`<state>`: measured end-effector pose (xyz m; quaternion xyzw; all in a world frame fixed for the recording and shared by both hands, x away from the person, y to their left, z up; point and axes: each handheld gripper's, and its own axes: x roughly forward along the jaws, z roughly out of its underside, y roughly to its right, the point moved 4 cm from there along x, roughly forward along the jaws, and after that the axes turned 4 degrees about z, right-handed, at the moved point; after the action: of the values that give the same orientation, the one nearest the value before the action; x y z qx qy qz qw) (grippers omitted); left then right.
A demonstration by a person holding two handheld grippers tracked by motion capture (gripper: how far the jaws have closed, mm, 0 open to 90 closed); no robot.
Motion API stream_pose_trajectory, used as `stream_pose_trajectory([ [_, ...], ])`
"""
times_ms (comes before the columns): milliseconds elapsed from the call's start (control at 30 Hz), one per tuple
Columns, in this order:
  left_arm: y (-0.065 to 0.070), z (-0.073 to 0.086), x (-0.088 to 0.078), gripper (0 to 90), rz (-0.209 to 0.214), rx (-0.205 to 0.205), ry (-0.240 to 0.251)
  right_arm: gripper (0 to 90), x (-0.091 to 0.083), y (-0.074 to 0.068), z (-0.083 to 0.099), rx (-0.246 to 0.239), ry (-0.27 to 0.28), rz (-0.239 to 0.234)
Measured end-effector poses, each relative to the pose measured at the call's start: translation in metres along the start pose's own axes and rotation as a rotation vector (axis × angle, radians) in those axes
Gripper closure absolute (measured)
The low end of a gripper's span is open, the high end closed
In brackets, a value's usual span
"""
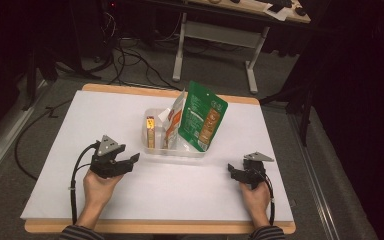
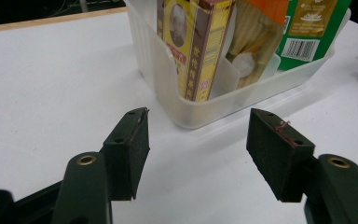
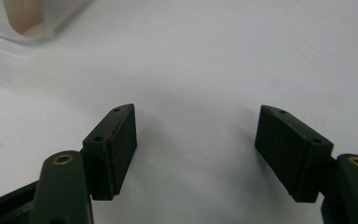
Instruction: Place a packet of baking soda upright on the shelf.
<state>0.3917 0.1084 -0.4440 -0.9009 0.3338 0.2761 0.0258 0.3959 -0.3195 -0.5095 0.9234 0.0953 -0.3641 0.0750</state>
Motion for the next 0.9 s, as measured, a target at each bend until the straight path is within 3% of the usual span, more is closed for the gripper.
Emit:
stream_pose_trajectory([
  [667, -0.014, 0.034, 0.004, 38.3, -0.009, -0.046, -0.076, 29.7, 0.000, 0.000, 0.000, 0.000, 0.000, 0.001],
  [900, -0.020, 0.047, 0.010, 37.7, -0.032, -0.062, -0.109, 29.7, 0.000, 0.000, 0.000, 0.000, 0.000, 0.000],
])
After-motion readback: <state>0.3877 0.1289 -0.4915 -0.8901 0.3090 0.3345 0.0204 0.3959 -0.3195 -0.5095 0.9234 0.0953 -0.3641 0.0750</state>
